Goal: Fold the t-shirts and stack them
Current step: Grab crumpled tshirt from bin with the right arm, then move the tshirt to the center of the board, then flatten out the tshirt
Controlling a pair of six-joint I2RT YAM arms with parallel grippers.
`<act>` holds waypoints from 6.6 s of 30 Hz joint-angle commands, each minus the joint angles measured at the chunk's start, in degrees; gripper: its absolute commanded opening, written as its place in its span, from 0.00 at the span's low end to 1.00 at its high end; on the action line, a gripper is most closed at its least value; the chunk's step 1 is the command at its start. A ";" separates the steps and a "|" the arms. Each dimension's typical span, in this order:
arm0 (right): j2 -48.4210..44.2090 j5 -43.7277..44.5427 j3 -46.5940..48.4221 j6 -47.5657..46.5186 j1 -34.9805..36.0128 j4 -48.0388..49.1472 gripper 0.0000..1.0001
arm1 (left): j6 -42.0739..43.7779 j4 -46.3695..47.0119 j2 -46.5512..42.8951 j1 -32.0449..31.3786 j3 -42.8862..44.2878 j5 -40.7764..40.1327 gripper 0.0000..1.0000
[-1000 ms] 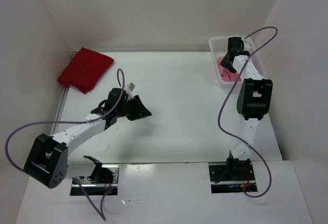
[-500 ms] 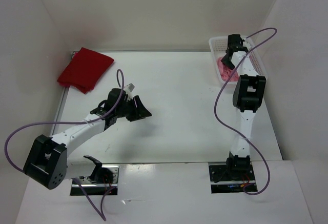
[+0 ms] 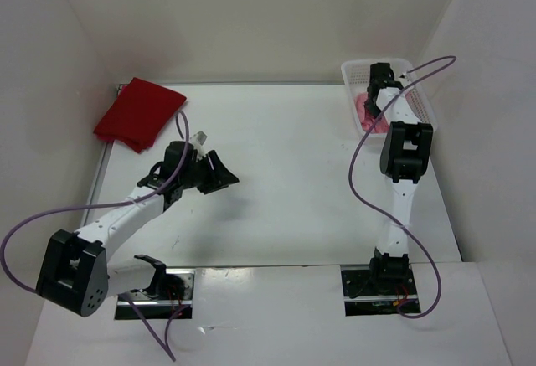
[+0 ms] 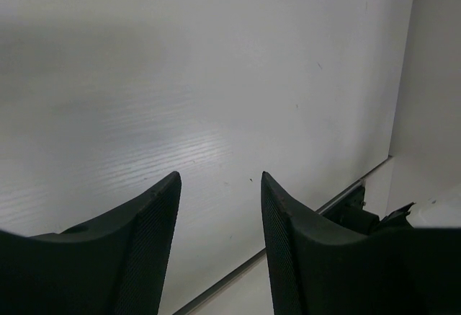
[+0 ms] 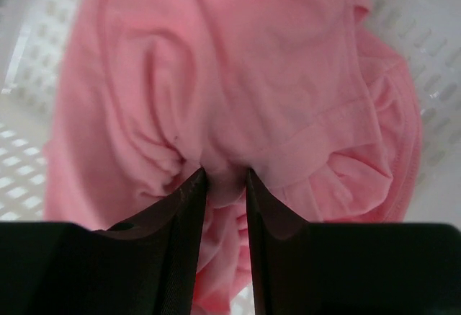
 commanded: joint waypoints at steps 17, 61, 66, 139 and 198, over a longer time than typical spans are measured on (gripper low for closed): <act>-16.19 1.83 -10.75 1.55 1.76 9.73 0.00 | 1.45 0.76 1.11 3.40 4.94 3.63 0.57; 0.72 -55.07 30.91 -1.45 26.90 0.38 0.15 | 7.68 -7.40 1.39 25.73 13.22 -0.67 0.64; -2.14 -44.61 32.52 -9.16 26.90 -8.54 0.36 | 12.96 -13.21 1.39 22.30 12.88 -3.84 0.64; -7.87 -46.35 -12.94 -13.58 26.90 16.67 0.00 | 5.23 -12.00 12.55 13.42 1.10 -18.69 1.00; -3.33 -44.70 23.70 -18.67 13.46 -0.35 0.03 | 10.32 -13.91 35.11 23.61 47.29 -9.28 0.13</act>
